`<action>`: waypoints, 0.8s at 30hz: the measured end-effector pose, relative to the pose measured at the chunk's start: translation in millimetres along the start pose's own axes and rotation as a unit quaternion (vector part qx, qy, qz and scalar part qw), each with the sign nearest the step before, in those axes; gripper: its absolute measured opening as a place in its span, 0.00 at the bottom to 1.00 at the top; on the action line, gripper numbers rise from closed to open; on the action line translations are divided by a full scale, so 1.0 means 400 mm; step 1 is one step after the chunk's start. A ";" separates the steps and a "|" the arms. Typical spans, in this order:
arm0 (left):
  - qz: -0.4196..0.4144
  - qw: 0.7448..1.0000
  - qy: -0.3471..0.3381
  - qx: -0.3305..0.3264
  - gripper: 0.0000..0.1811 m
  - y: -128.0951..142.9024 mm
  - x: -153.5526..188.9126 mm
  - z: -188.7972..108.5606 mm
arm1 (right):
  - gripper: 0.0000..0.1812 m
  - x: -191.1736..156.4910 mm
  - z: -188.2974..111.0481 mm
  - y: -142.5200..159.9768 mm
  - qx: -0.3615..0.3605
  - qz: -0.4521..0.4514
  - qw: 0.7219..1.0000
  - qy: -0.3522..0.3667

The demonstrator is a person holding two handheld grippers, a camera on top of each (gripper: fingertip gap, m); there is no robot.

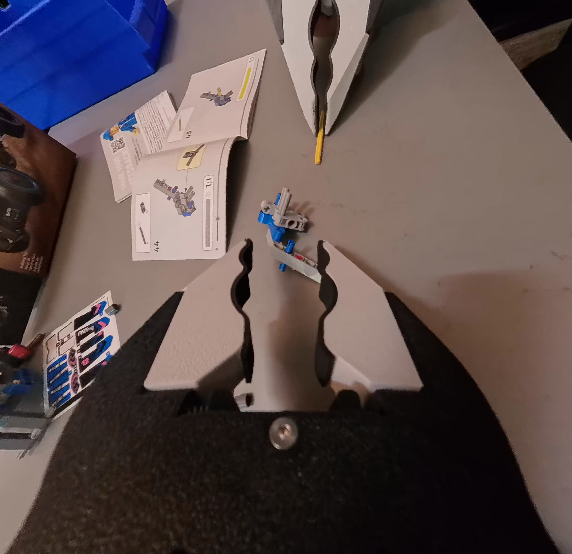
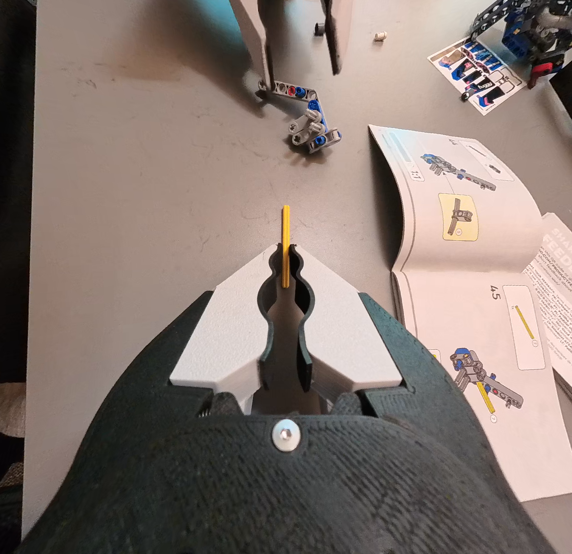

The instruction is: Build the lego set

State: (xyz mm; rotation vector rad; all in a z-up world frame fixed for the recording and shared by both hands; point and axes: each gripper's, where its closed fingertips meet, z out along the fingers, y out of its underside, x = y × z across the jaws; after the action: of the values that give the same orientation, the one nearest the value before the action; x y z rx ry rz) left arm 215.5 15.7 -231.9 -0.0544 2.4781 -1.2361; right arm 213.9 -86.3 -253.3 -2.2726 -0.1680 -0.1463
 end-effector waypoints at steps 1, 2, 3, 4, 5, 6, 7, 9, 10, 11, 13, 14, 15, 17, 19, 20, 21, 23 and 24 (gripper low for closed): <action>-0.005 1.000 0.003 0.005 0.21 -0.003 0.001 -0.003 | 0.02 0.000 0.000 0.000 0.000 0.000 1.000 0.000; -0.008 1.000 0.001 0.010 0.21 -0.006 -0.001 -0.005 | 0.02 0.000 0.000 0.000 0.000 0.000 1.000 0.000; -0.009 1.000 -0.001 0.011 0.21 -0.007 -0.003 -0.005 | 0.02 0.000 0.000 0.000 0.000 0.001 1.000 -0.001; -0.007 1.000 0.000 0.011 0.21 -0.008 -0.001 -0.004 | 0.02 0.000 0.000 0.000 0.000 0.001 1.000 -0.001; -0.006 1.000 0.002 0.011 0.21 -0.010 0.002 -0.001 | 0.02 0.000 0.000 0.000 0.000 0.001 1.000 -0.001; -0.003 1.000 0.002 0.010 0.21 -0.011 0.004 0.002 | 0.02 0.000 0.000 0.000 0.000 0.000 1.000 0.000; -0.002 1.000 0.003 0.010 0.21 -0.010 0.005 0.005 | 0.02 0.000 0.000 0.000 0.000 0.000 1.000 0.000; -0.004 1.000 -0.003 0.014 0.21 -0.010 0.000 0.007 | 0.02 0.000 0.000 0.000 0.000 -0.002 1.000 0.001; -0.008 1.000 -0.007 0.016 0.20 -0.009 -0.004 0.007 | 0.02 0.000 0.000 0.000 0.000 -0.002 1.000 0.001; -0.010 1.000 -0.013 0.018 0.19 -0.010 -0.009 0.006 | 0.02 0.000 0.000 0.000 0.000 -0.001 1.000 0.001; -0.008 0.999 -0.030 0.021 0.19 -0.011 -0.021 0.004 | 0.02 0.000 0.000 0.000 0.000 0.000 1.000 0.000; -0.008 0.999 -0.034 0.021 0.19 -0.010 -0.024 0.003 | 0.02 0.000 0.000 0.000 0.000 0.000 1.000 0.000; -0.009 0.999 -0.036 0.020 0.19 -0.009 -0.025 0.003 | 0.02 0.000 0.000 0.000 0.000 -0.001 1.000 0.001; -0.011 0.999 -0.038 0.021 0.19 -0.009 -0.028 0.002 | 0.02 0.000 0.000 0.000 0.000 -0.002 1.000 0.002; -0.012 0.999 -0.034 0.023 0.18 -0.010 -0.026 0.000 | 0.02 0.000 0.000 0.000 0.000 -0.002 1.000 0.002; -0.013 0.999 -0.032 0.024 0.18 -0.010 -0.024 0.000 | 0.02 0.000 0.000 0.000 0.000 -0.001 1.000 0.001; -0.014 0.999 -0.029 0.024 0.18 -0.010 -0.022 -0.001 | 0.02 0.000 0.000 0.000 0.000 0.000 1.000 0.000; -0.013 0.999 -0.025 0.021 0.18 -0.008 -0.018 -0.001 | 0.02 0.000 -0.001 0.000 0.000 0.001 1.000 0.000; -0.012 1.000 -0.023 0.017 0.19 -0.005 -0.016 0.000 | 0.02 0.000 -0.001 0.000 0.000 0.001 1.000 -0.001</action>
State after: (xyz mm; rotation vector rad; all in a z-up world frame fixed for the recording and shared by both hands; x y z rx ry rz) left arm 221.4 15.7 -228.5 -0.1032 2.4227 -1.2734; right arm 213.8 -86.4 -253.0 -2.2729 -0.1669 -0.1443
